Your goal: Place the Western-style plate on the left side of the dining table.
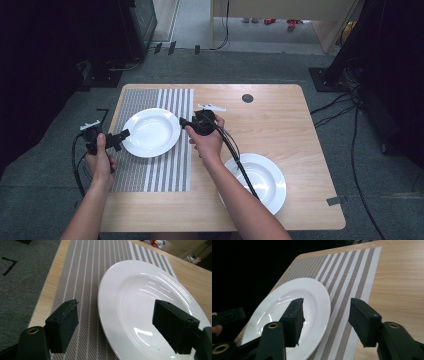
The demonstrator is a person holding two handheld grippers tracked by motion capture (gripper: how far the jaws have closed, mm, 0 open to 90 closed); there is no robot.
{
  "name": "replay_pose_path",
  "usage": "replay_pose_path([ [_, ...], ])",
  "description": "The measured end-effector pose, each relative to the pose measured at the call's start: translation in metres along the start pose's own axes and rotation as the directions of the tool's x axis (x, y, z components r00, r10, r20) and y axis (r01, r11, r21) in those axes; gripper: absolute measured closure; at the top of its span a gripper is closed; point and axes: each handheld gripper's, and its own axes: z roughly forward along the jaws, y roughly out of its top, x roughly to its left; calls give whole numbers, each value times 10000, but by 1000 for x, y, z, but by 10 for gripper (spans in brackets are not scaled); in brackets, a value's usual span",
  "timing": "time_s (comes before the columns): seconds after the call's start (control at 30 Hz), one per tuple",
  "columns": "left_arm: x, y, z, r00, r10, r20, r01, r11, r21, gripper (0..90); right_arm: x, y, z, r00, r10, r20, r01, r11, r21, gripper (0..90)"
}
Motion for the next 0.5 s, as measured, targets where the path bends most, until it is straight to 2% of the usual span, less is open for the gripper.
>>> replay_pose_path([
  [0.1,-7,-7,-8,9994,343,46,-343,9994,-29,210,-3,1,-15,9996,-253,-154,251,9996,-120,366],
  [0.17,-12,-12,-13,9990,418,163,-417,9991,-101,209,-7,1,-28,9981,-475,-388,468,9987,-185,319],
  [0.23,-15,-17,-18,9988,451,213,-447,9988,-216,209,-11,0,-37,9973,-639,-359,636,9979,-111,308],
  [0.37,-20,-23,-25,9967,814,33,-813,9962,-325,209,-22,-2,-57,9982,-223,-555,228,9997,75,294],
  [0.5,-23,-28,-35,9958,903,126,-895,9946,-521,208,-29,-5,-76,9986,-288,-438,290,9996,43,287],
])
